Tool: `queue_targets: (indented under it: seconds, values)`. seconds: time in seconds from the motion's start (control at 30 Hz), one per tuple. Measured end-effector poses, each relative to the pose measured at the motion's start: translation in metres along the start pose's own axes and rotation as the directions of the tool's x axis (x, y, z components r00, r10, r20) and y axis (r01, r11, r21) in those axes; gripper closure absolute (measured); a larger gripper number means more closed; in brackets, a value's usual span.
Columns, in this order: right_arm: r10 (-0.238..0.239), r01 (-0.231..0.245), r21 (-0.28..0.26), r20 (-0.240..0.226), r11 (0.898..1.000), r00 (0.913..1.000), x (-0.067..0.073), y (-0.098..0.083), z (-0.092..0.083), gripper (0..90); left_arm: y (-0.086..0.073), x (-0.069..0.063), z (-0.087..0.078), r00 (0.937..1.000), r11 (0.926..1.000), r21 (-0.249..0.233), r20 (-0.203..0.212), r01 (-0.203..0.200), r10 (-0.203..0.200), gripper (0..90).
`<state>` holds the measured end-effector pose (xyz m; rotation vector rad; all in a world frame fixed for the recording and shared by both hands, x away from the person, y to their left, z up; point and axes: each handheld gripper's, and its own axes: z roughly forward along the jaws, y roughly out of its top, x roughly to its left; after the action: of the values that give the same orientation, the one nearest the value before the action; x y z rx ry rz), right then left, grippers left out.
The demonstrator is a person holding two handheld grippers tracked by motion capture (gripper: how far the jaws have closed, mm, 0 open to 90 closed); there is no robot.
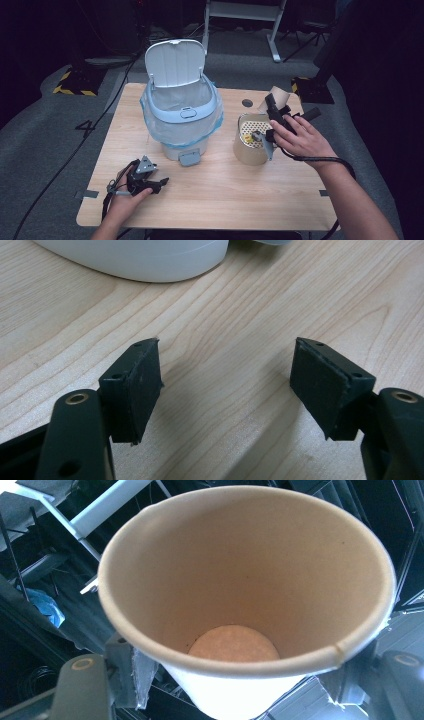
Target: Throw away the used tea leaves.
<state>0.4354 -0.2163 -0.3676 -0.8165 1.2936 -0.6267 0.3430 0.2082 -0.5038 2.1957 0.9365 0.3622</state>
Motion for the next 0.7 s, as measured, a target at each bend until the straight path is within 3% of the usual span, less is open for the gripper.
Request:
queue_targets:
  seconds: [0.17,0.37,0.4,0.47,0.5,0.53,0.57,0.6,0.63,0.67,0.7]
  values:
    - [-0.017,0.017,-0.005,0.003,1.0,0.9999,0.0,0.001,0.001,28.9,0.0,0.0,0.0,1.0,1.0,0.0,0.0,0.0,0.0,29.2]
    - [0.028,-0.028,-0.008,-0.018,1.0,0.9994,0.0,0.0,0.002,28.8,0.0,0.0,0.0,1.0,1.0,-0.002,-0.001,0.001,-0.001,29.2]
    - [0.042,-0.042,-0.015,-0.026,0.999,0.9988,0.0,-0.001,0.002,28.8,0.0,0.0,0.0,1.0,1.0,0.0,0.0,0.0,0.0,29.2]
    - [0.137,-0.139,-0.037,-0.056,0.99,0.989,0.001,-0.004,0.003,28.7,0.0,0.0,0.0,1.0,1.0,0.0,0.0,0.0,0.0,29.1]
    - [0.199,-0.203,-0.04,-0.084,0.978,0.9764,0.001,-0.005,0.003,28.6,0.0,0.0,0.0,1.0,1.0,0.0,0.0,0.0,0.0,29.2]
    - [0.265,-0.273,-0.06,-0.112,0.96,0.9576,0.001,-0.008,0.004,28.6,0.0,0.0,0.0,1.0,1.0,0.0,0.0,0.0,0.0,29.2]
    - [0.362,-0.375,-0.074,-0.146,0.924,0.9205,0.0,-0.012,0.005,28.6,0.0,0.0,0.0,1.0,1.0,0.0,0.0,0.0,0.0,29.1]
    - [0.424,-0.441,-0.072,-0.175,0.895,0.8887,0.0,-0.015,0.007,28.6,0.0,0.0,0.0,1.0,1.0,0.0,0.0,0.0,0.0,29.1]
    - [0.518,-0.539,-0.054,-0.216,0.84,0.828,0.001,-0.022,0.008,28.5,0.0,0.0,0.0,1.0,1.0,0.0,0.0,0.0,0.0,29.1]
    - [0.518,-0.539,-0.054,-0.216,0.84,0.828,0.001,-0.022,0.008,28.5,0.0,0.0,0.0,1.0,1.0,0.0,0.0,0.0,0.0,29.1]
    - [0.581,-0.611,-0.056,-0.25,0.79,0.7742,0.002,-0.025,0.009,28.5,0.0,0.0,0.0,1.0,1.0,0.0,0.0,0.0,0.0,29.1]
